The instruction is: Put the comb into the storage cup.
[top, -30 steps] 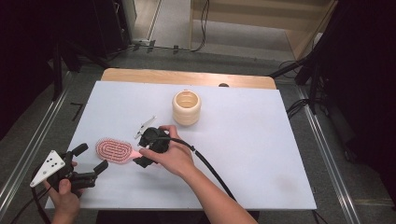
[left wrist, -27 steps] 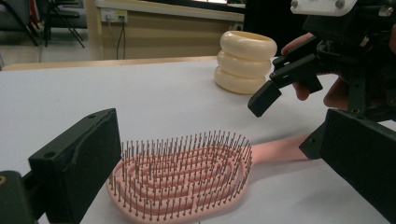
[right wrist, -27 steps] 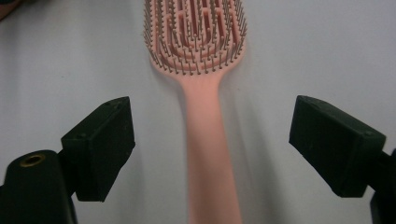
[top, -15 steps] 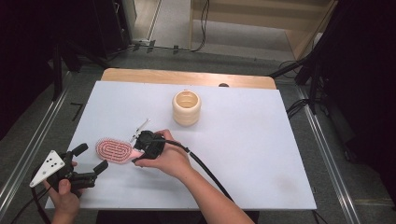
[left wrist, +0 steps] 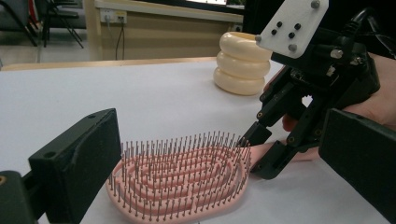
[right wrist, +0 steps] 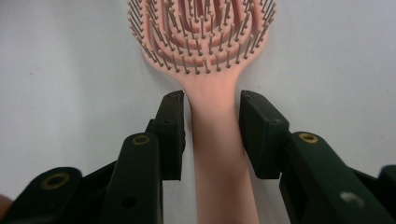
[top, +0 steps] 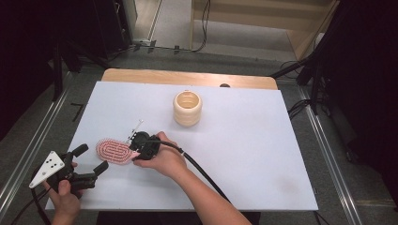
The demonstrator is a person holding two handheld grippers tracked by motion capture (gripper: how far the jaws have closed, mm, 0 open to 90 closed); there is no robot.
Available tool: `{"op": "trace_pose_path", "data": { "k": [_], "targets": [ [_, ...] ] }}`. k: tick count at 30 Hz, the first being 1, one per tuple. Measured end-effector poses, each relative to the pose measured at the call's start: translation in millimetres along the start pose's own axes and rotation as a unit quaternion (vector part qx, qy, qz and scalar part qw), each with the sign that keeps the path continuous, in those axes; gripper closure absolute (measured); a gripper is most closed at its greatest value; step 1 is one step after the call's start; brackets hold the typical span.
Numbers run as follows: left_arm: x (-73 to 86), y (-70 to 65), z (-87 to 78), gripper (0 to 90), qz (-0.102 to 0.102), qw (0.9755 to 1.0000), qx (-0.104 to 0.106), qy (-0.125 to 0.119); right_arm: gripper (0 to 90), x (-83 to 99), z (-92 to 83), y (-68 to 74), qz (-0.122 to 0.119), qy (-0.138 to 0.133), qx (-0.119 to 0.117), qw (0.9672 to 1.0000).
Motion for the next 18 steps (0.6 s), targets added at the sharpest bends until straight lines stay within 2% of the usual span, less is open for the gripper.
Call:
{"op": "trace_pose_path", "data": {
  "k": [4,8,11,14,16,18],
  "targets": [
    [0.2,-0.9,0.1,0.0,0.002,1.0000,0.000,0.001,62.0,-1.1,1.0,0.8,-0.006,0.009,0.013,0.9999],
    [0.2,-1.2,0.8,0.0,0.001,1.0000,0.000,0.001,62.7,-1.6,3.1,1.7,-0.006,0.003,0.021,0.9997],
    [0.3,-1.3,0.9,0.0,0.003,1.0000,0.000,0.001,64.1,-1.2,3.1,3.1,-0.013,0.009,0.034,0.9993],
    [0.3,-1.1,0.6,0.0,0.002,1.0000,-0.001,0.001,67.1,-2.0,3.2,4.1,-0.023,0.012,0.036,0.9990],
    [0.3,-1.0,0.6,0.0,0.002,1.0000,-0.001,0.001,67.3,-1.9,2.8,4.1,-0.020,0.013,0.034,0.9991],
    [0.2,-1.0,0.6,0.0,0.002,1.0000,0.000,0.001,67.4,-2.1,2.7,3.2,-0.028,0.007,0.030,0.9991]
  ]
}}
Point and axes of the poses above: each handheld gripper's, and its own axes: z roughly forward along the jaws, x roughly out of its underside, y roughly to its left, the point moved 9 cm from there along z, roughly forward along the jaws, and after that the axes turned 2 degrees about -y, right-handed, at the moved point
